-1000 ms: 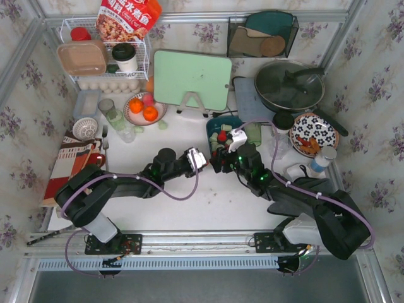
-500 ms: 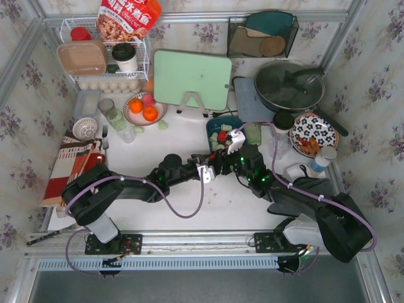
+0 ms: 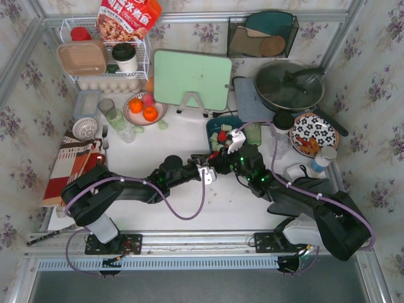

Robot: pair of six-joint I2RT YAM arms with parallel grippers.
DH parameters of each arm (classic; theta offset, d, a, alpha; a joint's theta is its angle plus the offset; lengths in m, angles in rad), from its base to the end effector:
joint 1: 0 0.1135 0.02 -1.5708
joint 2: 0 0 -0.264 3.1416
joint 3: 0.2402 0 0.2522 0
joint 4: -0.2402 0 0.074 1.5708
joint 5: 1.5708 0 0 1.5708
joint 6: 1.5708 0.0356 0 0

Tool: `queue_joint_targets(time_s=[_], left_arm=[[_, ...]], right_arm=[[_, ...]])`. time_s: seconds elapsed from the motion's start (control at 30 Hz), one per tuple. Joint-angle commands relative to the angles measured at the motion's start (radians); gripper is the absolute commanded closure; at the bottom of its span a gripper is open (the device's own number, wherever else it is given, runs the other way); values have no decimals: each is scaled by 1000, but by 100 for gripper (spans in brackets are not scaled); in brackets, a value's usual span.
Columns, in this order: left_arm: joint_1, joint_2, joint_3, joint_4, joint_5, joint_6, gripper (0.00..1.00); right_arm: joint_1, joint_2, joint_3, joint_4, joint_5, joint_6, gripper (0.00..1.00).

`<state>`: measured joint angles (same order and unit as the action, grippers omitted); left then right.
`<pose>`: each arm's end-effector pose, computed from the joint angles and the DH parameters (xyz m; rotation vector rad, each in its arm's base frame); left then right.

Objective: Mix the coffee capsules in the storage basket

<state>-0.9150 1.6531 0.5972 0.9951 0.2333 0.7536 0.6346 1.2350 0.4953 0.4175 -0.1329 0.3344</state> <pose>0.1904 -0.2610 0.1864 1.3277 0.9613 -0.3139 0.2050 0.1568 0.2073 -0.3871 1.9294 0.7753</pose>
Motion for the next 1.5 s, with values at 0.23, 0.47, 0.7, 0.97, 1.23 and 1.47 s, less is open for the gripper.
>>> queue_joint_targets(time_s=[0.23, 0.47, 0.7, 0.97, 1.23, 1.47], left_arm=[[-8, -6, -2, 63, -9, -18, 23], [-8, -68, -48, 82, -96, -42, 1], [-7, -224, -59, -77, -339, -163, 1], [48, -494, -40, -429, -500, -414, 1], [204, -618, 1, -752, -637, -852, 1], [314, -582, 41, -884, -553, -961, 1]], right_arm=[[1, -15, -2, 51, 87, 13, 84], [1, -59, 28, -16, 344, -7, 85], [-116, 164, 162, -8, 529, -42, 83], [-217, 490, 434, -11, 328, -26, 77], [-217, 692, 607, -50, 225, 51, 58], [-218, 633, 566, -50, 174, 40, 39]])
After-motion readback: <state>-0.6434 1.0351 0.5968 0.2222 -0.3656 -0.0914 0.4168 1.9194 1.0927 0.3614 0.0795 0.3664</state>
